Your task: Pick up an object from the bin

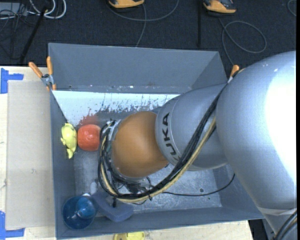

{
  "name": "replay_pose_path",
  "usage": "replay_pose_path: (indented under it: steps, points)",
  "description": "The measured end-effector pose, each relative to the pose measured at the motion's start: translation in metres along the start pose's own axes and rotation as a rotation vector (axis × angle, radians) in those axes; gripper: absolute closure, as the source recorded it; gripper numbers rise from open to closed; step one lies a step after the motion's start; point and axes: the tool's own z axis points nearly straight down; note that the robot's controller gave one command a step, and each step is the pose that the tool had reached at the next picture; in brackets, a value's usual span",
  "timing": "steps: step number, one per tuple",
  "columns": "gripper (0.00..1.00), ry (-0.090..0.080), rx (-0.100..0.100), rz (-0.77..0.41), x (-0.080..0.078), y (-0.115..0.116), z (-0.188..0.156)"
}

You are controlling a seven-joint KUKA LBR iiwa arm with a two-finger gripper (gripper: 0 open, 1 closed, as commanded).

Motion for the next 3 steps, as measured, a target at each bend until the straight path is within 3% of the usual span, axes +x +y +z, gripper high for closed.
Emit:
replay_pose_path:
  steps: [1,2,3]
  points:
    - [1.00,0.017,-0.004,-0.006,-0.005,0.003,-0.026]
    - [1.00,0.018,-0.005,-0.002,-0.025,0.004,-0.065]
    - [1.00,0.021,-0.005,-0.014,-0.025,0.007,-0.116]
